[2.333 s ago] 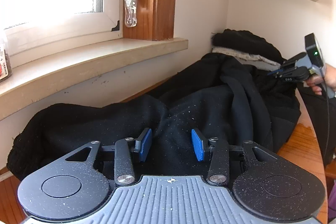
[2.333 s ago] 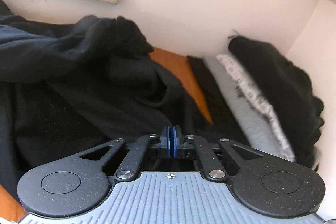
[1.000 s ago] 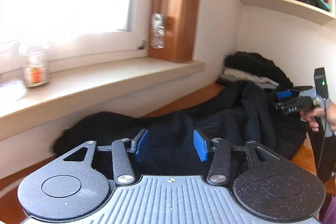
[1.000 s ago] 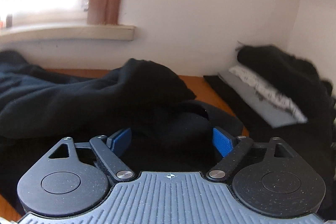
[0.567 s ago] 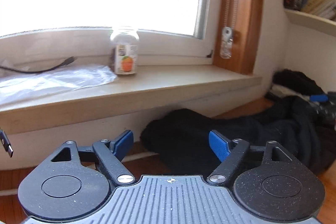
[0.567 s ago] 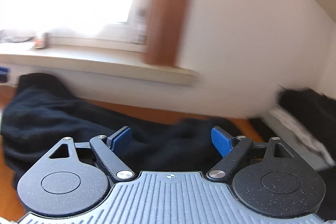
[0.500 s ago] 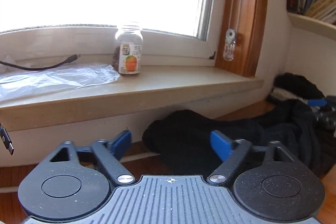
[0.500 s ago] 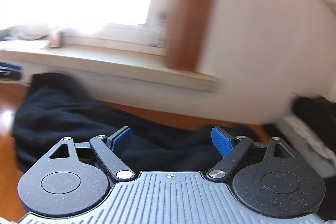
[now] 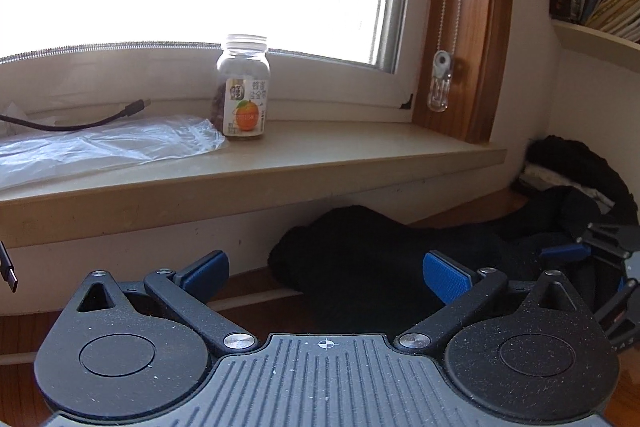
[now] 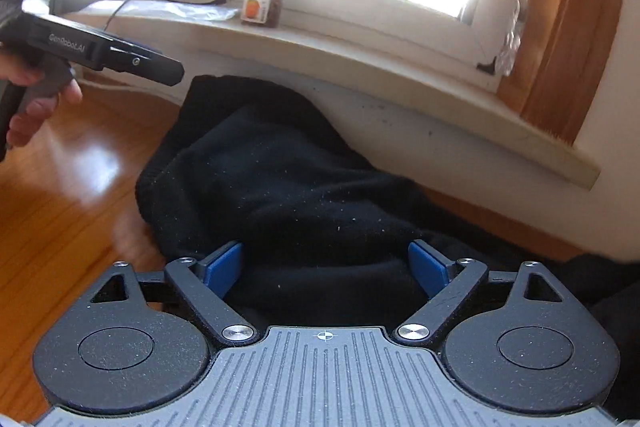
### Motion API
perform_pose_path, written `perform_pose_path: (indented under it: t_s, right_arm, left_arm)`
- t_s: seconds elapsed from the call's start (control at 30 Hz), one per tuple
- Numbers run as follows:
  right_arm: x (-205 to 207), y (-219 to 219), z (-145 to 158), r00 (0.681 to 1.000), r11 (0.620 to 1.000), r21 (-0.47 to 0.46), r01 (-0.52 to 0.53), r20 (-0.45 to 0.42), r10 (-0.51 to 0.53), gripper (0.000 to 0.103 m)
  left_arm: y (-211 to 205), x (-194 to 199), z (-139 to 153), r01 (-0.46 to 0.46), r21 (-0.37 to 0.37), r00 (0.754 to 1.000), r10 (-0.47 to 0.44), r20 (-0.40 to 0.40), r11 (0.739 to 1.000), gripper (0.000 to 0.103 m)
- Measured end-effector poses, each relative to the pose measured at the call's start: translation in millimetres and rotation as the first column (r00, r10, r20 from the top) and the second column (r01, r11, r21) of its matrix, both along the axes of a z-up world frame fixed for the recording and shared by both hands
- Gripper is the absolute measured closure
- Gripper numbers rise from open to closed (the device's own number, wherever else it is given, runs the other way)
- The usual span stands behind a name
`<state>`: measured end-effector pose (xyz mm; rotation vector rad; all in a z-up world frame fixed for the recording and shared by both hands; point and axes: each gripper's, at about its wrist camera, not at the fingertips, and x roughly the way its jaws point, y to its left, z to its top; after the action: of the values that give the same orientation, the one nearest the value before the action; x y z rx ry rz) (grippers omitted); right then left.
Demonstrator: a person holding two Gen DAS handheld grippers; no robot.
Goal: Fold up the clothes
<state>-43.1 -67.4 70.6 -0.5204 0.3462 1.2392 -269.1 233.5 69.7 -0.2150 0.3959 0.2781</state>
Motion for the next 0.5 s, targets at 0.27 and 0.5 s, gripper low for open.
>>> perform_pose_path:
  t_s: [0.27, 0.5]
  right_arm:
    - [-14.8, -6.3, 13.1, 0.999, 0.998, 0.060, -0.009, -0.034, 0.011, 0.038]
    - [-47.6, 1.3, 25.5, 0.992, 0.991, 0.070, -0.113, -0.051, 0.117, 0.050]
  left_arm:
    - [6.3, -3.2, 1.4, -0.036, -0.022, 0.999, 0.036, 0.013, 0.999, 0.000]
    - [2.5, 0.7, -0.5, -0.036, 0.009, 0.999, 0.036, -0.008, 0.999, 0.000]
